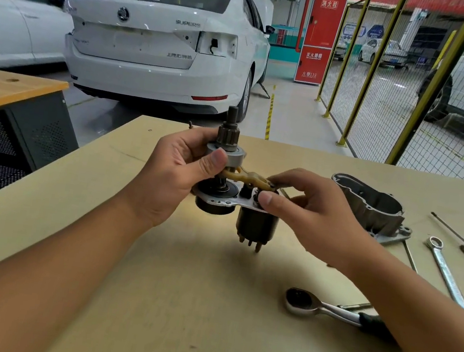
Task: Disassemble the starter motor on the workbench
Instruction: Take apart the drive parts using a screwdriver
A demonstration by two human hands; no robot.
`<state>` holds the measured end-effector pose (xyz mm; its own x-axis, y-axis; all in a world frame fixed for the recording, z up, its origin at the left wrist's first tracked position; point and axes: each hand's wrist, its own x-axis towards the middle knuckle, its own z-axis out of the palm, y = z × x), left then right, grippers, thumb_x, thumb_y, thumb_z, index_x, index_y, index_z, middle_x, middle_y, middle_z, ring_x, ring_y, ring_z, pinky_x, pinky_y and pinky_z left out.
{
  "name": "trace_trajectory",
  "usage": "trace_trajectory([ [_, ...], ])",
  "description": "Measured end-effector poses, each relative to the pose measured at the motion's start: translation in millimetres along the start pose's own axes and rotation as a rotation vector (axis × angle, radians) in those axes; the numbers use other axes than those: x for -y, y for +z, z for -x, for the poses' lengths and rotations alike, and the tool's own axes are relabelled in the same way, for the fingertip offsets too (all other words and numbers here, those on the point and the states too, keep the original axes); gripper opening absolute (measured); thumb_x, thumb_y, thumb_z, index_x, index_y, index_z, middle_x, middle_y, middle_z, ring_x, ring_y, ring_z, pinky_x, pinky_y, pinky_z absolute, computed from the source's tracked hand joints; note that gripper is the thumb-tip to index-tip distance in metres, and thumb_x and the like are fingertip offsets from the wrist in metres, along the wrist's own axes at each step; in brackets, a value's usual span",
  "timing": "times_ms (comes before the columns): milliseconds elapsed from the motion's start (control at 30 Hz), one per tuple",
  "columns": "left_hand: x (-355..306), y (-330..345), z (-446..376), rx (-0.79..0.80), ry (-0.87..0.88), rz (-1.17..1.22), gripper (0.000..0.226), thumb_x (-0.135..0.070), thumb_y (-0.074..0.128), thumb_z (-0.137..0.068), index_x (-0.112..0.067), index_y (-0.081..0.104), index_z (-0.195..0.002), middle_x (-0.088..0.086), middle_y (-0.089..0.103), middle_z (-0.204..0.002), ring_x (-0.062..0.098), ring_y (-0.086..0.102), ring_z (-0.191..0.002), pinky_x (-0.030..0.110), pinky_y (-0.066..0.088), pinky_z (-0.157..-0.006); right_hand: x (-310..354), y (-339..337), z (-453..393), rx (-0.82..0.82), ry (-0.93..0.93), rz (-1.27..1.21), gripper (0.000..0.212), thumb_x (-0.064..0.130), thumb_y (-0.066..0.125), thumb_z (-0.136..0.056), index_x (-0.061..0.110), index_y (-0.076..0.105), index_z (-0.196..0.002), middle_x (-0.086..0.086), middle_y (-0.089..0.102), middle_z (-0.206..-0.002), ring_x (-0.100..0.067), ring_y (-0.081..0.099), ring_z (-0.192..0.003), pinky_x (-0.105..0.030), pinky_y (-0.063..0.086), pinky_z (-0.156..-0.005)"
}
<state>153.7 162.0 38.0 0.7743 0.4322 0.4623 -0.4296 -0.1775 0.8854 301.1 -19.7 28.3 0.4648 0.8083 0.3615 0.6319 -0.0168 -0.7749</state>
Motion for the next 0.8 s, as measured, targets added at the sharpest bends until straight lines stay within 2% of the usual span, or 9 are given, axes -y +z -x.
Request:
trace_trajectory([
  [100, 0, 1, 0, -0.003, -0.005, 0.008, 0.041, -0.028, 0.066, -0.086, -0.01, 0.065, -0.123, 0.01, 0.077, -0.113, 0.029, 0.072, -0.107, 0.034, 0.06, -0.089, 1, 3, 0, 0.005, -0.015, -0.015, 0.022, 0.035, 0.067, -0.094, 0.024, 0.067, -0.113, 0.025, 0.066, -0.079, 0.007, 0.058, -0.063, -0.009, 0.041, -0.053],
  [200, -1, 2, 0, 0.006, -0.003, 0.02, 0.045, -0.032, 0.068, -0.084, -0.01, 0.065, -0.124, 0.01, 0.077, -0.114, 0.029, 0.072, -0.11, 0.033, 0.059, -0.089, 4, 3, 0, -0.003, -0.034, -0.02, 0.016, 0.033, 0.063, -0.097, 0.029, 0.063, -0.112, 0.014, 0.069, -0.099, -0.002, 0.066, -0.076, -0.014, 0.046, -0.061],
  [300, -1, 4, 1, 0.03, 0.001, 0.03, 0.047, -0.035, 0.069, -0.084, -0.011, 0.065, -0.124, 0.01, 0.076, -0.115, 0.029, 0.072, -0.111, 0.031, 0.058, -0.09, 5, 4, 1, -0.021, -0.069, -0.003, 0.014, 0.03, 0.06, -0.099, 0.03, 0.06, -0.113, 0.014, 0.067, -0.105, -0.008, 0.069, -0.089, -0.02, 0.054, -0.072],
  [400, 1, 6, 1, 0.037, 0.007, 0.023, 0.046, -0.032, 0.068, -0.085, -0.007, 0.065, -0.125, 0.015, 0.075, -0.117, 0.031, 0.071, -0.112, 0.031, 0.057, -0.092, 5, 2, -1, -0.051, -0.108, -0.013, 0.014, 0.032, 0.059, -0.1, 0.027, 0.062, -0.113, 0.017, 0.067, -0.097, -0.002, 0.067, -0.086, -0.015, 0.049, -0.068],
  [467, 2, 8, 1, 0.029, 0.006, 0.018, 0.044, -0.028, 0.065, -0.086, -0.006, 0.064, -0.124, 0.019, 0.073, -0.118, 0.033, 0.07, -0.112, 0.031, 0.057, -0.092, 6, 0, -2, -0.072, -0.123, -0.018, 0.021, 0.037, 0.057, -0.096, 0.024, 0.064, -0.112, 0.02, 0.067, -0.089, -0.002, 0.065, -0.08, -0.014, 0.046, -0.066],
  [567, 4, 9, 1, 0.01, -0.016, 0.024, 0.044, -0.03, 0.065, -0.085, -0.008, 0.065, -0.123, 0.017, 0.074, -0.115, 0.031, 0.072, -0.109, 0.034, 0.058, -0.091, 7, -3, -3, -0.064, -0.138, 0.006, 0.022, 0.04, 0.055, -0.095, 0.026, 0.065, -0.108, 0.021, 0.066, -0.083, -0.008, 0.063, -0.076, -0.026, 0.048, -0.068],
  [633, 7, 9, 1, -0.01, -0.047, 0.025, 0.047, -0.035, 0.066, -0.084, -0.01, 0.065, -0.123, 0.016, 0.074, -0.114, 0.03, 0.073, -0.105, 0.042, 0.06, -0.091, 11, -6, -4, -0.073, -0.156, -0.006, 0.024, 0.042, 0.054, -0.096, 0.023, 0.067, -0.105, 0.016, 0.067, -0.08, -0.011, 0.063, -0.075, -0.032, 0.051, -0.069],
  [733, 14, 6, 0, -0.039, -0.083, 0.039, 0.04, -0.038, 0.067, -0.088, -0.013, 0.068, -0.119, 0.013, 0.075, -0.11, 0.032, 0.073, -0.1, 0.05, 0.061, -0.088, 17, -12, -9, -0.14, -0.141, -0.124, 0.025, 0.038, 0.054, -0.099, 0.02, 0.071, -0.1, 0.008, 0.066, -0.073, -0.007, 0.06, -0.065, -0.015, 0.045, -0.06],
  [800, 18, 6, -1, -0.061, -0.11, 0.054, 0.041, -0.041, 0.068, -0.087, -0.014, 0.068, -0.117, 0.009, 0.075, -0.107, 0.031, 0.073, -0.098, 0.051, 0.06, -0.087, 19, -15, -10, -0.167, -0.096, -0.225, 0.024, 0.03, 0.054, -0.103, 0.015, 0.072, -0.098, 0.004, 0.064, -0.068, -0.003, 0.054, -0.058, -0.012, 0.041, -0.053],
])
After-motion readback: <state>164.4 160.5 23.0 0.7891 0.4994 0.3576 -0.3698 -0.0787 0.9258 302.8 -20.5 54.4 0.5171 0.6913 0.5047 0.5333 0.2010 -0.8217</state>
